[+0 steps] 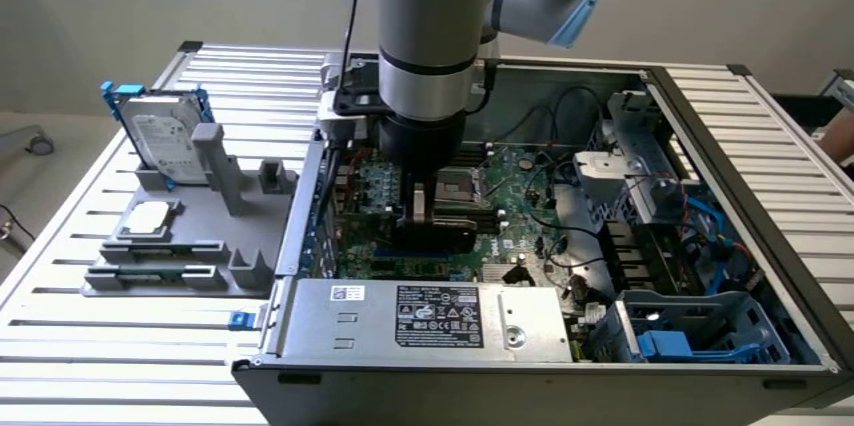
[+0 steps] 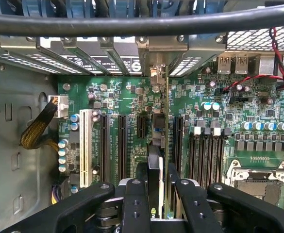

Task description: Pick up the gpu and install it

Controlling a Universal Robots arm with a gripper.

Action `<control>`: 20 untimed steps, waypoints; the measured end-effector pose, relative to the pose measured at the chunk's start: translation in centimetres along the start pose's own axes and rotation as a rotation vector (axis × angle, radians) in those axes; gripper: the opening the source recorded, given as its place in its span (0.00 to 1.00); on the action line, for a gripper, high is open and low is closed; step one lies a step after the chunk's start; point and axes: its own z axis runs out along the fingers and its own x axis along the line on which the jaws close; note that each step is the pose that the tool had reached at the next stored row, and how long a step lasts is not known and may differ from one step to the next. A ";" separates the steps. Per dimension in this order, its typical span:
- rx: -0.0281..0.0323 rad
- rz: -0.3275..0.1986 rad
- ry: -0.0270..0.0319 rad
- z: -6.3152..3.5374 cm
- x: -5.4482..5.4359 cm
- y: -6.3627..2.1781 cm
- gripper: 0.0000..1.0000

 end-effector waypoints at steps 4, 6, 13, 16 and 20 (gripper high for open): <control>0.0000 0.000 -0.0024 0.17 0.0 0.01 0.26; 0.0002 -0.001 -0.0042 0.24 0.0 -0.01 0.26; 0.0004 -0.001 -0.0133 0.27 0.0 0.00 0.26; 0.0009 -0.001 -0.0203 0.30 0.0 0.00 0.31; 0.0006 -0.002 -0.0246 0.26 0.0 -0.01 0.46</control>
